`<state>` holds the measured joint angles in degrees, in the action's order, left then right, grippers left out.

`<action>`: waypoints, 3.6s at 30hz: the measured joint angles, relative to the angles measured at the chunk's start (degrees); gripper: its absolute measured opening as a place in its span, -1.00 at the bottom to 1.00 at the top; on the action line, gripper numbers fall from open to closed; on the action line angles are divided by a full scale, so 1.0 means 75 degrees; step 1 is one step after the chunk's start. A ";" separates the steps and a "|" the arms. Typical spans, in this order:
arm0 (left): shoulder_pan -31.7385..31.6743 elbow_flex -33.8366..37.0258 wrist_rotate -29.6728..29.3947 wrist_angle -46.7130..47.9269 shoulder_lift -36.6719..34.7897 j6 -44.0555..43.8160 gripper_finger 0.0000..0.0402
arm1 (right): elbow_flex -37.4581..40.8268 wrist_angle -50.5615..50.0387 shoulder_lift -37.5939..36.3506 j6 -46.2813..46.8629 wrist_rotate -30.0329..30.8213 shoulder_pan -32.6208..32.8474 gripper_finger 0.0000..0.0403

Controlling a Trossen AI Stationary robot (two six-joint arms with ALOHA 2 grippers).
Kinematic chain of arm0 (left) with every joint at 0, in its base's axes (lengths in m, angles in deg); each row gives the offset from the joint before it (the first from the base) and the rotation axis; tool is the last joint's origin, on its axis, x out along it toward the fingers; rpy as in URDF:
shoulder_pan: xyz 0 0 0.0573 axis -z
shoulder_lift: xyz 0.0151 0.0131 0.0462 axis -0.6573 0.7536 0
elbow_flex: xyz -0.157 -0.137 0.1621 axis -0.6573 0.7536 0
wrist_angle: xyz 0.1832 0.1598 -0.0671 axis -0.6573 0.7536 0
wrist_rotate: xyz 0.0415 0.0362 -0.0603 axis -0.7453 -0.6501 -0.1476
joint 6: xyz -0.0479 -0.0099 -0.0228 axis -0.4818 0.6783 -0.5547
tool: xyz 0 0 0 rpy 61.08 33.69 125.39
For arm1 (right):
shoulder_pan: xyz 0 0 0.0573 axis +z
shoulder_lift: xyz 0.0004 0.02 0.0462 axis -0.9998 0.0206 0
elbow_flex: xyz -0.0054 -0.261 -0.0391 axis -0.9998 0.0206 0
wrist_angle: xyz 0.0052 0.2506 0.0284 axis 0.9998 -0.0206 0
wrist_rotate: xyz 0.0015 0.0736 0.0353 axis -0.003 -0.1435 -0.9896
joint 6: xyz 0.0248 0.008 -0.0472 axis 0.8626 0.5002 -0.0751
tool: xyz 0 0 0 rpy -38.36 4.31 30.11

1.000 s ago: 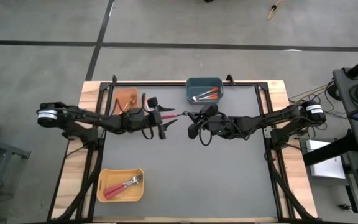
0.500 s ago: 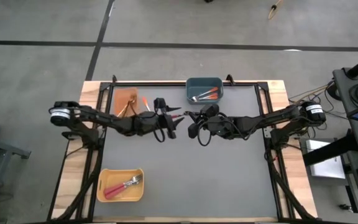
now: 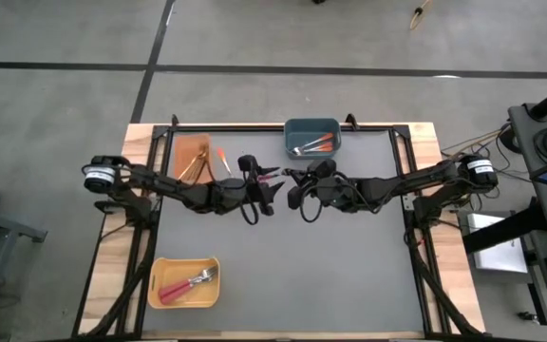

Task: Sort silverware by color (type)
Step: Put the pink fork into the yellow bin

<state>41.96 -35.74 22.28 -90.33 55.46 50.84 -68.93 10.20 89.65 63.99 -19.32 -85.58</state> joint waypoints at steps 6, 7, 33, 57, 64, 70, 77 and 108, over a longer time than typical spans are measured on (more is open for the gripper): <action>0.0083 0.0003 -0.0335 -0.0016 0.0022 0.0256 -0.01 | 0.0003 0.0000 0.0000 0.0170 0.0026 -0.0023 -0.96; 0.0081 0.0003 -0.0358 0.0001 0.0024 0.0265 -0.03 | 0.0003 0.0000 0.0000 0.0173 0.0114 -0.0021 -0.96; 0.0079 0.0015 -0.0463 0.0585 0.0029 0.0288 -0.14 | 0.0006 0.0863 0.0673 0.0366 0.0791 0.0079 -0.96; 0.0070 0.0015 -0.0863 0.0615 0.0029 0.0188 -0.58 | -0.0003 0.0839 0.0673 0.0247 0.0794 0.0079 -0.96; 0.0070 0.0015 -0.0863 0.0616 0.0029 0.0181 -0.82 | -0.0003 0.0836 0.0670 0.0244 0.0792 0.0078 -0.96; 0.0073 0.0015 -0.0860 0.0609 0.0029 0.0111 -0.96 | -0.0003 0.0834 0.0670 0.0227 0.0785 0.0076 -0.95; 0.0076 0.0015 -0.0860 0.0624 0.0029 -0.0033 -0.99 | -0.0007 0.0819 0.0670 0.0221 0.0724 0.0079 -0.87; 0.0099 0.0044 0.1590 0.3844 0.0043 -0.2614 -1.00 | -0.0009 0.0048 0.0647 0.0078 0.0727 0.0082 -0.43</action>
<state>42.70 -35.42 34.21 -61.49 55.78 31.23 -69.00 10.56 94.50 64.57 -13.87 -84.96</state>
